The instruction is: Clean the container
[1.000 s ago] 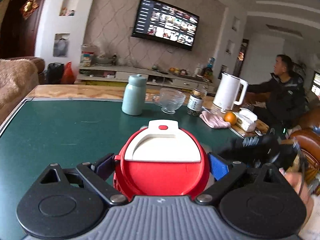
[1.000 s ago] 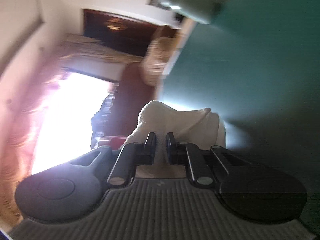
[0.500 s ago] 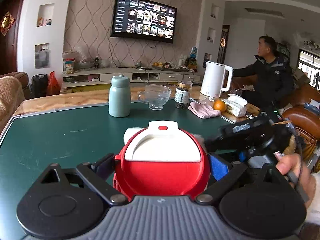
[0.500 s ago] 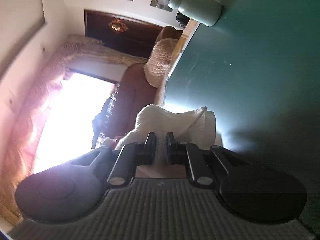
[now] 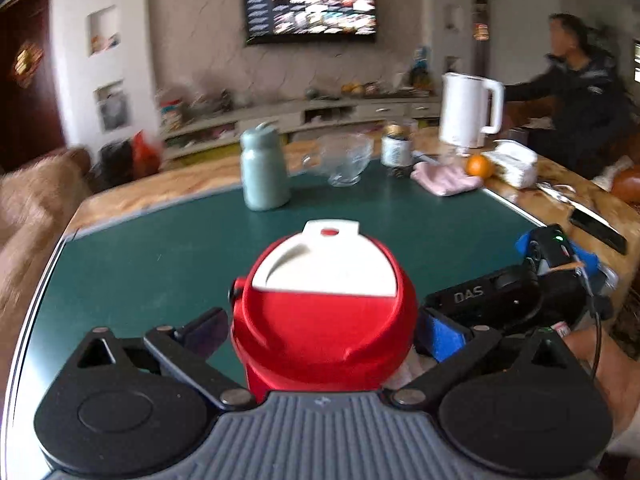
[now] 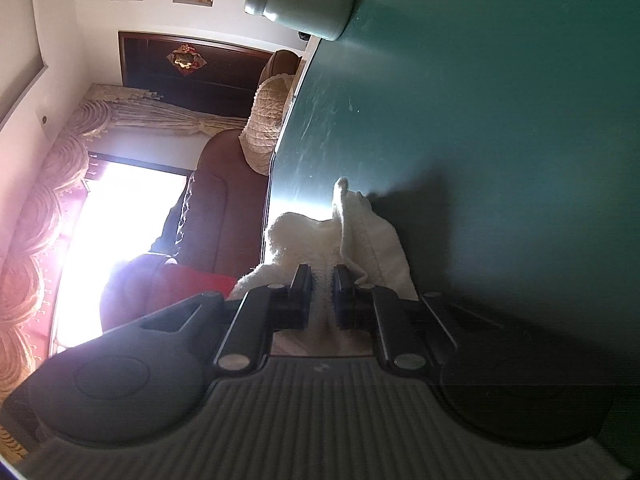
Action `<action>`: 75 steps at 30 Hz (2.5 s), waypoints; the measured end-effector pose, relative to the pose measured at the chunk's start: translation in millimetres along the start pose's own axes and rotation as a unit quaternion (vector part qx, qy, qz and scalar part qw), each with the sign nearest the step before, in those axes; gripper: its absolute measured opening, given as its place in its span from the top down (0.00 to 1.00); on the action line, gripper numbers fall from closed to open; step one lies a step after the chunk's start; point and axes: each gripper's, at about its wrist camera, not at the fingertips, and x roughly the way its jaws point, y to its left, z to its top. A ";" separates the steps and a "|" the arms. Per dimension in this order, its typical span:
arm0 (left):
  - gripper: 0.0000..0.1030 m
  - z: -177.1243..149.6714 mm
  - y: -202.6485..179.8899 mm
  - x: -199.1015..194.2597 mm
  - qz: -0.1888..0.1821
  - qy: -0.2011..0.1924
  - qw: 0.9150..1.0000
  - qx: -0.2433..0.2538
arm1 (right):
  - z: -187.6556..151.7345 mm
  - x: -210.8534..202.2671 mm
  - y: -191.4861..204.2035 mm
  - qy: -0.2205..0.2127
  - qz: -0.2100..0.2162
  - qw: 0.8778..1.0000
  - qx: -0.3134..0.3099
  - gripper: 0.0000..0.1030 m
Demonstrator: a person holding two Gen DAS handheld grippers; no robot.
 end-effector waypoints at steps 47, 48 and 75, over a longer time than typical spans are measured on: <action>0.08 -51.9 52.6 -26.5 -0.022 -0.061 0.996 -0.058 | -14.4 4.4 58.8 0.015 0.000 0.998 -0.061 0.88; 0.08 -52.2 51.8 -27.1 -0.023 -0.061 0.996 -0.053 | -13.3 3.0 51.4 0.016 -0.014 0.999 -0.045 0.88; 0.08 -36.9 -11.8 -25.4 -0.040 -0.055 0.988 0.136 | -9.8 -15.4 27.5 0.039 0.014 0.999 -0.004 0.87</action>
